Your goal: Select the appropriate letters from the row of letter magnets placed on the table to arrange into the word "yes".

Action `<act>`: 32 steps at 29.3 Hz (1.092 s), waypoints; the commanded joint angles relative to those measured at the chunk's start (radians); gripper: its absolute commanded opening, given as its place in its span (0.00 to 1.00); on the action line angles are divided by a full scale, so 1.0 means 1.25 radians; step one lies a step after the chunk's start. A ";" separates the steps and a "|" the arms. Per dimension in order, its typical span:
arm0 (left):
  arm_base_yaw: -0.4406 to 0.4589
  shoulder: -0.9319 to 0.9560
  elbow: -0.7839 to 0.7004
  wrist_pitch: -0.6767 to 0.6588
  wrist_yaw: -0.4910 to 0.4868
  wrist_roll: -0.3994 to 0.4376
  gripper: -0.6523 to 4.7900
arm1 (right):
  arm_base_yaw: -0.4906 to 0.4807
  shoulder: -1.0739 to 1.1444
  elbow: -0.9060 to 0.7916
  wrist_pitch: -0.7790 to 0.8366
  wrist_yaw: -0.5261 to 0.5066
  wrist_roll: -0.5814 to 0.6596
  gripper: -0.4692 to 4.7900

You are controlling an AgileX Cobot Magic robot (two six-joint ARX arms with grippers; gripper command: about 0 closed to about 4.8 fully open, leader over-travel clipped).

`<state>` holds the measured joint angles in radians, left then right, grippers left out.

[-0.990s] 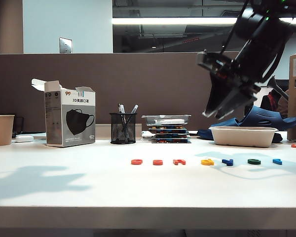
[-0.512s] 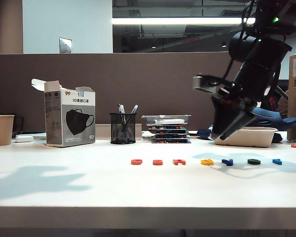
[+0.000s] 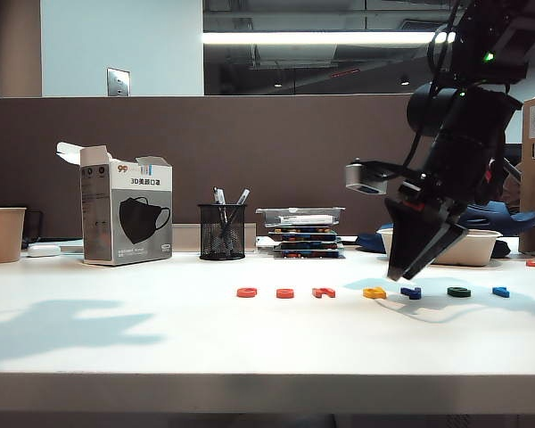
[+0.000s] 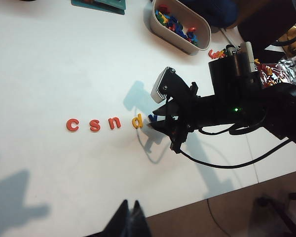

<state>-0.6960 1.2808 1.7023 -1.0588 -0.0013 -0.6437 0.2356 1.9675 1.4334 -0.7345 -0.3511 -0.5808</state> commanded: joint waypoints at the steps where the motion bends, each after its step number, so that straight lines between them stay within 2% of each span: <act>1: -0.001 -0.003 0.003 0.002 -0.002 0.006 0.11 | 0.000 0.002 0.002 0.002 0.013 -0.003 0.46; 18: -0.001 -0.003 0.003 -0.002 -0.002 0.006 0.11 | 0.001 0.038 0.002 0.020 0.016 -0.003 0.46; 22: -0.001 -0.003 0.003 -0.002 -0.002 0.006 0.11 | 0.001 0.038 0.002 0.026 0.019 -0.003 0.37; 32: -0.001 -0.003 0.003 -0.001 -0.002 0.006 0.11 | 0.001 0.038 0.002 0.026 0.049 -0.004 0.37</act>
<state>-0.6960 1.2808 1.7023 -1.0634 -0.0013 -0.6437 0.2359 2.0102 1.4376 -0.6964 -0.3141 -0.5846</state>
